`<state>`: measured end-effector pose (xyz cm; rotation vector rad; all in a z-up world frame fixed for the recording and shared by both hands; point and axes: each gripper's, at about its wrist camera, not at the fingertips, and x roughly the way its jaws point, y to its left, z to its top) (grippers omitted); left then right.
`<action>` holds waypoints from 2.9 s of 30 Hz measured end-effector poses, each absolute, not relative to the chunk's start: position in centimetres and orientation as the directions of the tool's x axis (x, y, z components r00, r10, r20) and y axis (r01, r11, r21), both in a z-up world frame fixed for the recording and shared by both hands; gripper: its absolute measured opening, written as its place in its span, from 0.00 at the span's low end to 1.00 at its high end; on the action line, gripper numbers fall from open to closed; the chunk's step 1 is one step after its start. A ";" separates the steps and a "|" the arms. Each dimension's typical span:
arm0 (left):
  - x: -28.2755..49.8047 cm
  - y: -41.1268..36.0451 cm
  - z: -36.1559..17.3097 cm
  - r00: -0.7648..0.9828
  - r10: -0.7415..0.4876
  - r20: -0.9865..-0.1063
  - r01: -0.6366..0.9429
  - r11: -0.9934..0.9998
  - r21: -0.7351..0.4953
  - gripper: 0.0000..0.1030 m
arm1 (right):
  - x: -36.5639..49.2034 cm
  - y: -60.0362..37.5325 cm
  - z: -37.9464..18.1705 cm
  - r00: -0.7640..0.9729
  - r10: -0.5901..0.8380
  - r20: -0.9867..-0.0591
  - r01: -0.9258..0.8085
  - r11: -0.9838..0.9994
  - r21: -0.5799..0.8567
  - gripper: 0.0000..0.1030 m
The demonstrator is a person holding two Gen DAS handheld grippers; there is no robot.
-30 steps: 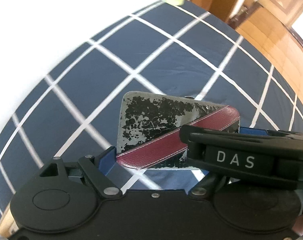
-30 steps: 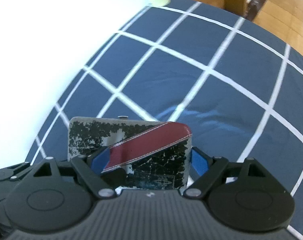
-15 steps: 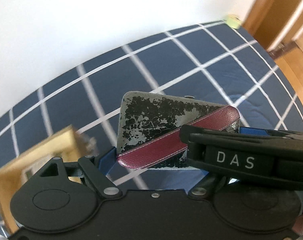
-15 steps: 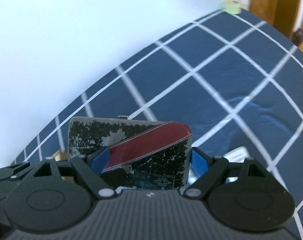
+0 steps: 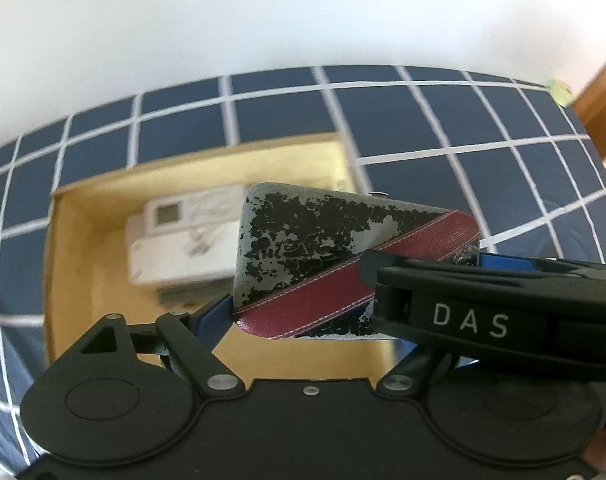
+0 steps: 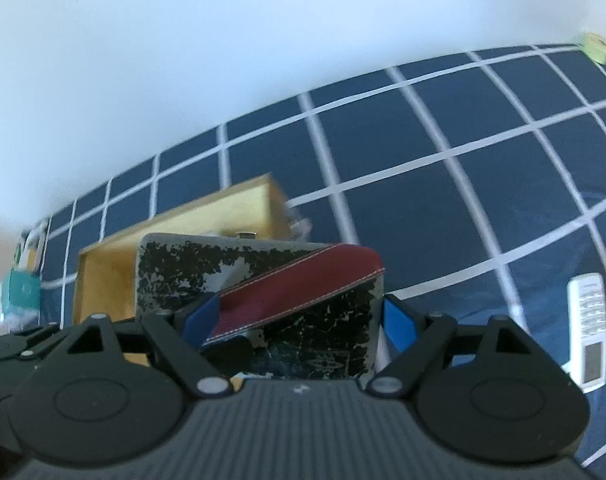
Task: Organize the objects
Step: 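Lift the phone case with the right gripper and carry it over the box, then lower the phone case into the box and open the right gripper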
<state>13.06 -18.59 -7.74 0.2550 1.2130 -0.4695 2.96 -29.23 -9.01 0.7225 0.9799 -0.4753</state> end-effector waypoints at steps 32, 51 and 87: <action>17.1 -5.7 -19.3 0.092 -0.188 -0.978 0.279 0.948 -0.156 0.79 | 13.3 -18.2 -20.3 0.290 0.101 -0.952 0.554 0.793 0.253 0.84; 17.4 -5.3 -21.2 0.043 -0.188 -0.981 0.262 0.950 -0.170 0.77 | 14.2 -18.7 -22.6 0.241 0.111 -0.964 0.573 0.786 0.233 0.84; 12.4 -8.1 -10.4 0.242 -0.127 -0.962 0.244 0.967 -0.066 1.00 | 9.2 -21.4 -11.9 0.416 0.109 -0.903 0.481 0.817 0.320 0.94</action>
